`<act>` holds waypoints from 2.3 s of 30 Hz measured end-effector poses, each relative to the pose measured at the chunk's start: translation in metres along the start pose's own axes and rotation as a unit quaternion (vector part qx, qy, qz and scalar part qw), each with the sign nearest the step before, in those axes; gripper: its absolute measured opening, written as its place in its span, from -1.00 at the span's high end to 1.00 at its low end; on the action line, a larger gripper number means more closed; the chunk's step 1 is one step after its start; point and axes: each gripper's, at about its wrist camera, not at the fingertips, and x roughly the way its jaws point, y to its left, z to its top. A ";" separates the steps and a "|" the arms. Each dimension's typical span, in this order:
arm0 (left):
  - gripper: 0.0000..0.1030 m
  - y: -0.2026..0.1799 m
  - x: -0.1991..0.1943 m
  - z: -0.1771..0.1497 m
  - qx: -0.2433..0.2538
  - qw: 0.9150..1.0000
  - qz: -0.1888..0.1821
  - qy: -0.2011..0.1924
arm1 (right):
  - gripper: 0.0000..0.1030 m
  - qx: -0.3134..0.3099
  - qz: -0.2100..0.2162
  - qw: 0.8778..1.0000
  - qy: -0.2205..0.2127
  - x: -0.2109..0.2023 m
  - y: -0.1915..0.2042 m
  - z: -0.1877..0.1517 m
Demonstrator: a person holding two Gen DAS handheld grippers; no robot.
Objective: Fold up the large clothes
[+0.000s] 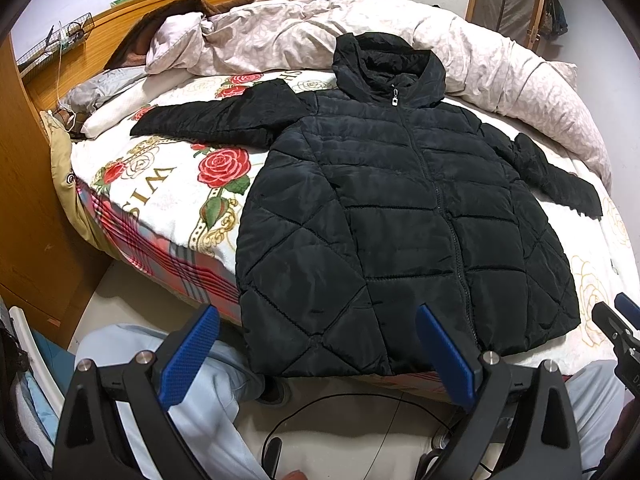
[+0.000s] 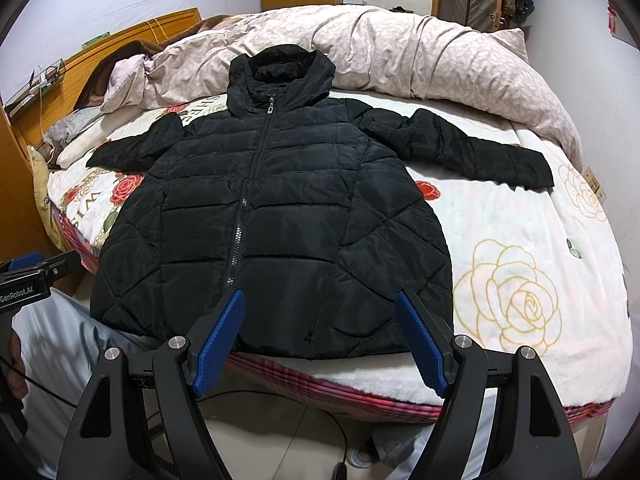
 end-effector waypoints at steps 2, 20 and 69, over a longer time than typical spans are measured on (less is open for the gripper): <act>-0.94 0.001 0.001 -0.001 0.000 1.000 0.000 0.000 | -0.50 0.000 0.000 1.000 0.000 0.001 0.000 0.000; -0.94 0.019 0.039 0.018 -0.009 1.000 0.005 0.026 | -0.52 -0.016 0.018 1.000 0.012 0.033 0.002 0.026; 0.65 0.296 0.297 0.262 -0.206 0.974 0.057 -0.074 | -0.52 -0.046 0.007 0.997 0.066 0.249 0.033 0.143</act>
